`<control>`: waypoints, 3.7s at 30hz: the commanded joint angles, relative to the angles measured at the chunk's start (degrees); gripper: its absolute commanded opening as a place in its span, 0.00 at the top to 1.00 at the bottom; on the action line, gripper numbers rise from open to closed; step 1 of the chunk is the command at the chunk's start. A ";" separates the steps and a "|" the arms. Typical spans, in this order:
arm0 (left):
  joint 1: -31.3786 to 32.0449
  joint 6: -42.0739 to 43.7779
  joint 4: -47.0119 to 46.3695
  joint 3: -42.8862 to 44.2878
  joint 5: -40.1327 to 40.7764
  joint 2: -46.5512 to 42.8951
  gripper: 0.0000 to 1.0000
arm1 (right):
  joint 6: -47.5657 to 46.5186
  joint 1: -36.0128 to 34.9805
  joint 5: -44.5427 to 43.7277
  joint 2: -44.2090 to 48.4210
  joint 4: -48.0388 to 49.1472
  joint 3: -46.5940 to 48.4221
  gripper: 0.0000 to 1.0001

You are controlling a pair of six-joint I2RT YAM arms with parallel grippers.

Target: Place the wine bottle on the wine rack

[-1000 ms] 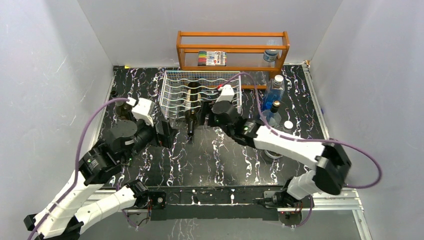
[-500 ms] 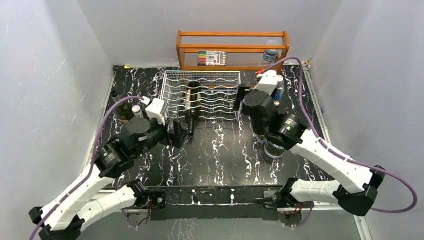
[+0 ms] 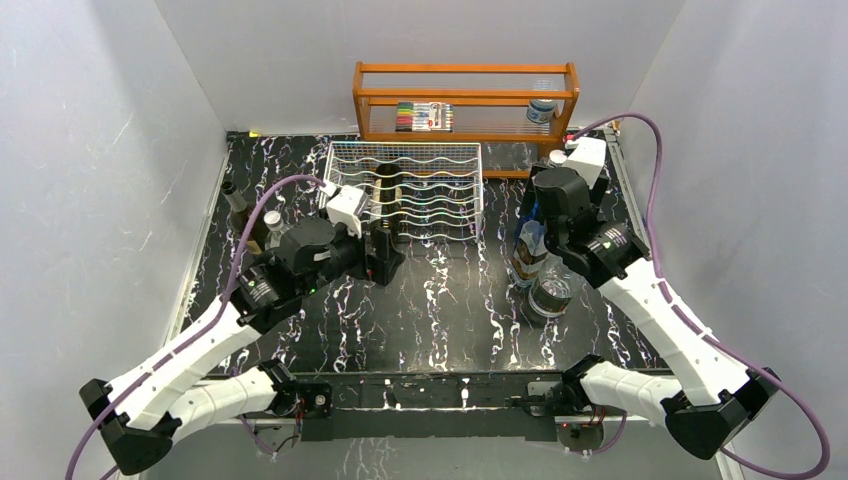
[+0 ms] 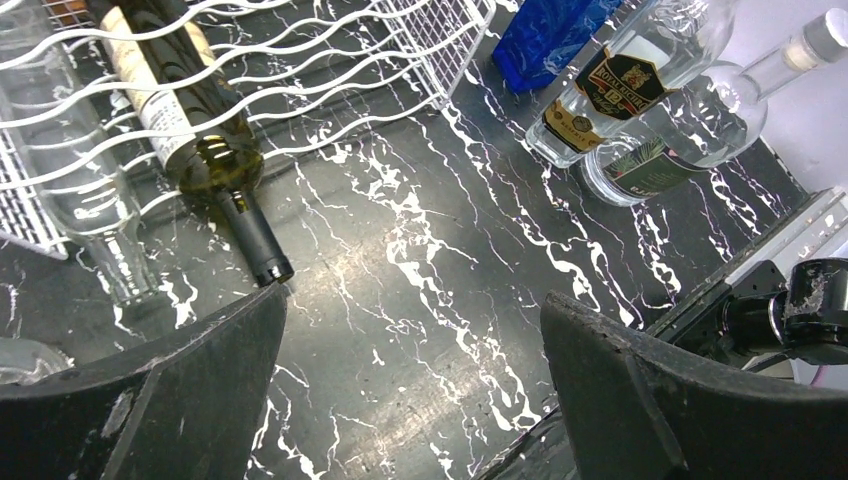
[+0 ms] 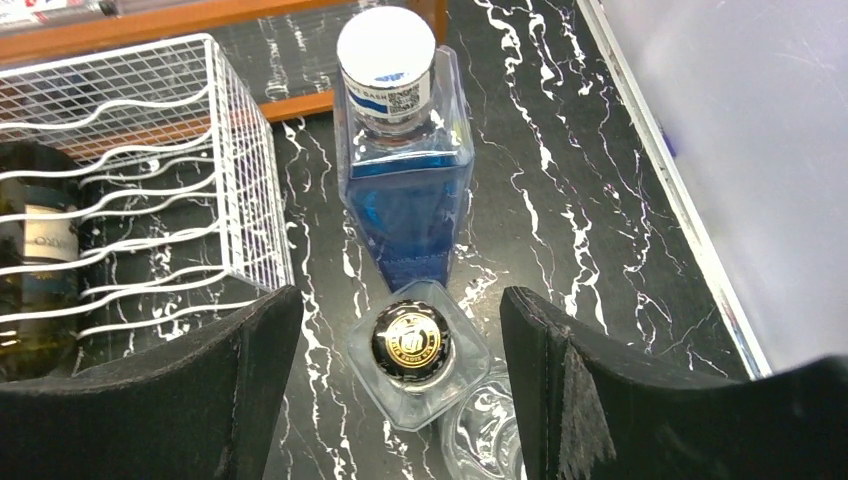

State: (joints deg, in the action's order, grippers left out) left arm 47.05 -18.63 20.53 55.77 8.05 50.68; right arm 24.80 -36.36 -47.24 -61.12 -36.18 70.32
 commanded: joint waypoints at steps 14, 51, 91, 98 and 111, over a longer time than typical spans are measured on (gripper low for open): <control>-0.11 -2.06 -5.85 -1.67 -6.73 2.51 0.02 | -6.46 2.54 7.61 4.29 9.25 -9.67 0.58; 0.76 8.98 -32.13 -20.03 -19.92 10.35 0.02 | 11.41 2.54 47.46 2.00 9.44 -8.79 1.00; 5.84 13.04 -62.40 -25.86 -25.09 33.07 0.15 | 19.02 2.53 49.97 4.15 12.98 -16.03 1.00; 5.99 13.00 -63.26 -25.71 -24.23 33.20 0.38 | 19.44 2.52 50.05 4.46 12.95 -16.45 1.00; 6.13 13.98 -63.55 -24.94 -24.26 34.32 0.26 | 19.55 2.52 50.45 4.66 12.43 -16.71 1.00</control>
State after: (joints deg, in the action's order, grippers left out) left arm 53.01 -5.96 -39.86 28.80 -16.49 85.19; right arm 43.03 -33.74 1.37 -58.41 -27.22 53.45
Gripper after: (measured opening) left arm 0.822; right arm 0.438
